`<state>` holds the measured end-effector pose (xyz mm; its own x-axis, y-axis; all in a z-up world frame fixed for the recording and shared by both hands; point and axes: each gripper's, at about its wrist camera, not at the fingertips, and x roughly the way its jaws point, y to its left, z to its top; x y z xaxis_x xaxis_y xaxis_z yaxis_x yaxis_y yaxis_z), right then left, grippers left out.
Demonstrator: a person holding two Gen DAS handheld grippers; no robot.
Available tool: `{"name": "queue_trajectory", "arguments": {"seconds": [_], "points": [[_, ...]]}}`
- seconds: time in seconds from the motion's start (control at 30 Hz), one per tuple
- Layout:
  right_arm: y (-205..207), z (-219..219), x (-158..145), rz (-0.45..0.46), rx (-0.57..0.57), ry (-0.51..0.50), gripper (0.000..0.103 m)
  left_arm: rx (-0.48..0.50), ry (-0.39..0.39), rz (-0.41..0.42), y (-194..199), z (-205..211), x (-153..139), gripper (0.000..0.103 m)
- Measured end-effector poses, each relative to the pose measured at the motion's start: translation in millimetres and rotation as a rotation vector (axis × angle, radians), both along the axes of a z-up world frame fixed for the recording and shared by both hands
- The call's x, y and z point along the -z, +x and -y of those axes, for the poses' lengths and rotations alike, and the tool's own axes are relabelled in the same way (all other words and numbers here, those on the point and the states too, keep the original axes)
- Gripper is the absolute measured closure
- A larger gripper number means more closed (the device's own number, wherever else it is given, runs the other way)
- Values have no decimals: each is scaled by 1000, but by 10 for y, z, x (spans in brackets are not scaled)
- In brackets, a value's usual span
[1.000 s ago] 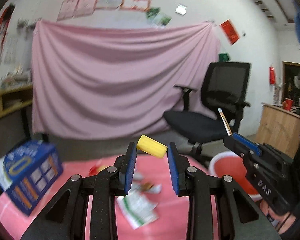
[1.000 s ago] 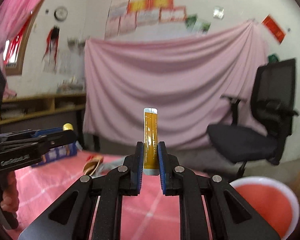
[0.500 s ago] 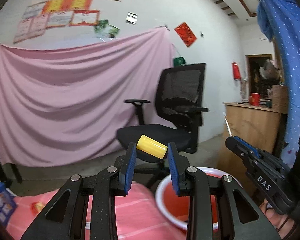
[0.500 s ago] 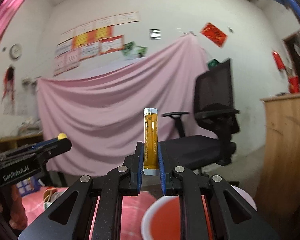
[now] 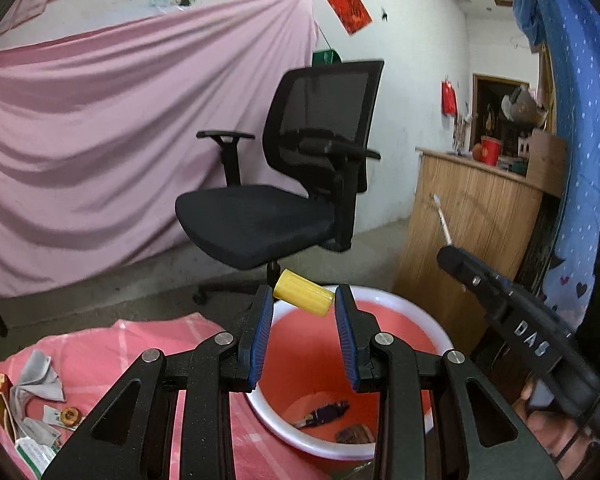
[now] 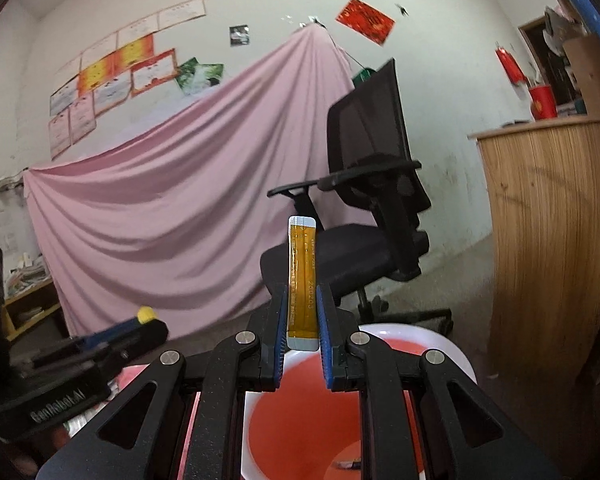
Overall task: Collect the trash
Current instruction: 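Carry the cylinder and strip over the bucket and open both grippers, then move both tools back over the table toward the remaining trash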
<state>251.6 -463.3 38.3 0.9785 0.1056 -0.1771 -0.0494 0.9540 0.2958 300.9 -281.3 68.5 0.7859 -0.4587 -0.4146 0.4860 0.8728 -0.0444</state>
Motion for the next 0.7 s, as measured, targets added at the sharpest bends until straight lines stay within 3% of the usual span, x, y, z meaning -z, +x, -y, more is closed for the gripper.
{"name": "queue_trajectory", "arguments": {"seconds": [0.3, 0.4, 0.53, 0.7], "points": [[110, 44, 81, -81, 0, 9, 90, 3, 16, -100, 129, 31, 225, 74], [153, 64, 119, -116, 2, 14, 90, -19, 12, -117, 153, 6, 261, 55], [187, 91, 162, -143, 0, 24, 74, -34, -13, -139, 170, -91, 297, 54], [195, 72, 161, -147, -6, 13, 74, -73, -26, -145, 182, -220, 290, 54]]}}
